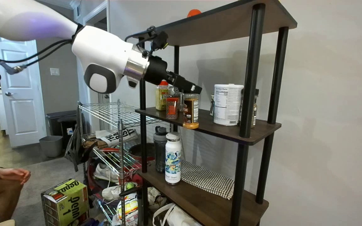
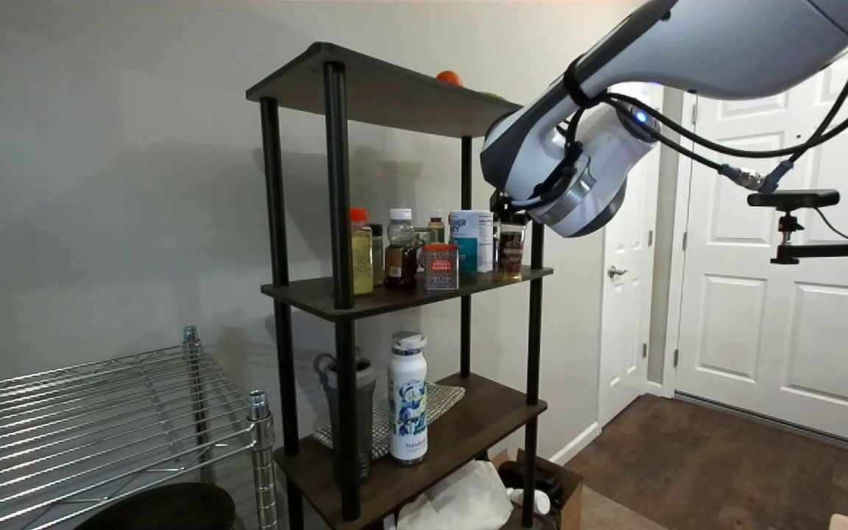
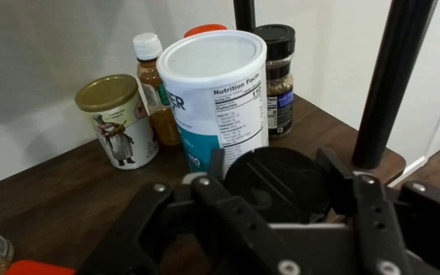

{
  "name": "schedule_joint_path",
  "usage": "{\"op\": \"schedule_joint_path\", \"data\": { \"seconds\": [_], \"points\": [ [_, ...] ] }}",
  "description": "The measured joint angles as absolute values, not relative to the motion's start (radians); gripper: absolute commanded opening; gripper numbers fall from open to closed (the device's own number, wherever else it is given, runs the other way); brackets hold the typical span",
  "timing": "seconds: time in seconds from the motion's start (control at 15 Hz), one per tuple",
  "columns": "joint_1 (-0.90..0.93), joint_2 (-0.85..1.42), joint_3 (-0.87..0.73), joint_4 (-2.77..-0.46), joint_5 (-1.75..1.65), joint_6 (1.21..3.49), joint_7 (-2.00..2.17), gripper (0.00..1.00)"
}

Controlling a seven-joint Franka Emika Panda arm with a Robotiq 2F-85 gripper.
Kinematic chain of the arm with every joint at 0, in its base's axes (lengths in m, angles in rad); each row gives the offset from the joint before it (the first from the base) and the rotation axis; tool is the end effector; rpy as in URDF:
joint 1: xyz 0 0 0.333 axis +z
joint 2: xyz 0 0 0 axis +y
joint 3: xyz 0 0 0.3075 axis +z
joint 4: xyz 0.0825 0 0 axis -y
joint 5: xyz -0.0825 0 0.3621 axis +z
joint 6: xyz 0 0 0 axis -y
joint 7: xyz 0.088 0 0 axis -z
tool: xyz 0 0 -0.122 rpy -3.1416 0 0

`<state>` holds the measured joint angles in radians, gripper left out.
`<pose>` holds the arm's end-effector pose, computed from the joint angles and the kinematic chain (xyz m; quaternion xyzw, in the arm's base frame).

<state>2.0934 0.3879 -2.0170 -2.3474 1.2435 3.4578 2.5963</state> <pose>0.4701 -0.0315 0.5247 0.2431 0.7778 -0.0733 0.5750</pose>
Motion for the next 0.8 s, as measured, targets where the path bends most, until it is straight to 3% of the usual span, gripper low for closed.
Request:
{"op": "schedule_joint_path", "data": {
  "seconds": [0.8],
  "points": [
    [2.100,0.537,-2.029,-2.496,1.344,3.457,2.596,0.36]
  ]
}}
